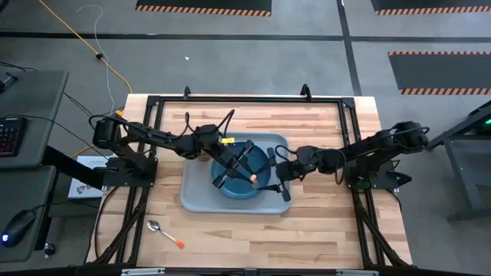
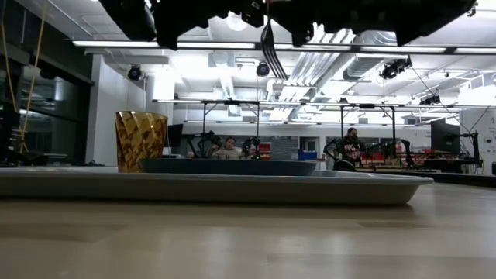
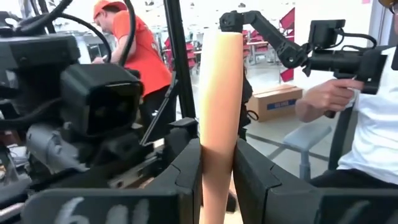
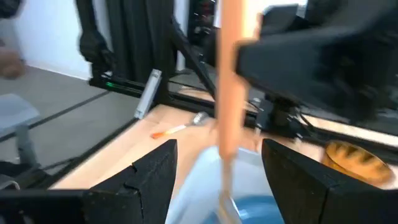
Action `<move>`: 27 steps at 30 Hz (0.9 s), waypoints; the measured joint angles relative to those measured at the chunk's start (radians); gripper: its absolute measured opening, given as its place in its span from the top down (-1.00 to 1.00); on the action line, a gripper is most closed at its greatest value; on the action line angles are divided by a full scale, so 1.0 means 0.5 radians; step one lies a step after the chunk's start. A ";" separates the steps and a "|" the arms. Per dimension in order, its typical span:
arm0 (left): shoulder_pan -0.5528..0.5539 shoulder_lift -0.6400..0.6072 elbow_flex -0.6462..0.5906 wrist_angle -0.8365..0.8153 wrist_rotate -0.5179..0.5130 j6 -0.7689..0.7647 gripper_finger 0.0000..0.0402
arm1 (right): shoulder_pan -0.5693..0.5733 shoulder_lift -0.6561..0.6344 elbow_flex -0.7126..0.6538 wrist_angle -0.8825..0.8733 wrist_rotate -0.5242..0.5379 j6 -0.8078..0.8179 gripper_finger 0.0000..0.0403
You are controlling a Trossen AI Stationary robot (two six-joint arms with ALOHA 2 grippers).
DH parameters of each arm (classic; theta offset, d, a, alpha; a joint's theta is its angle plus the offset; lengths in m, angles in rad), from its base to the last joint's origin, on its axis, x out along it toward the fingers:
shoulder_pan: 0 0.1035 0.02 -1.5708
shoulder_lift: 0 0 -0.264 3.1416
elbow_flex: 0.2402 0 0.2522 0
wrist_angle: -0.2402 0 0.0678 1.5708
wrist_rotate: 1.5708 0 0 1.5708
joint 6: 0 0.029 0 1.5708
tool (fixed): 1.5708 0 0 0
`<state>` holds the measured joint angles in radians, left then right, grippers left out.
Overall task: Pick and place plate/cup/fork/spoon on tray
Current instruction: Put the orange fork on the blue tray to the right of the blue plate
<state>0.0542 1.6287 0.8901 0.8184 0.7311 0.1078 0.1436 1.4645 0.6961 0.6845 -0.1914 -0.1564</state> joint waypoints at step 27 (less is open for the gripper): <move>0.092 -0.144 0.004 -0.160 -0.087 -0.034 0.27 | -0.086 -0.160 0.076 -0.681 0.064 0.035 0.94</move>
<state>0.1001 1.5570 0.8921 0.7382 0.6874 0.0910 0.1006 1.3844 0.7341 0.3438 -0.1594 -0.1390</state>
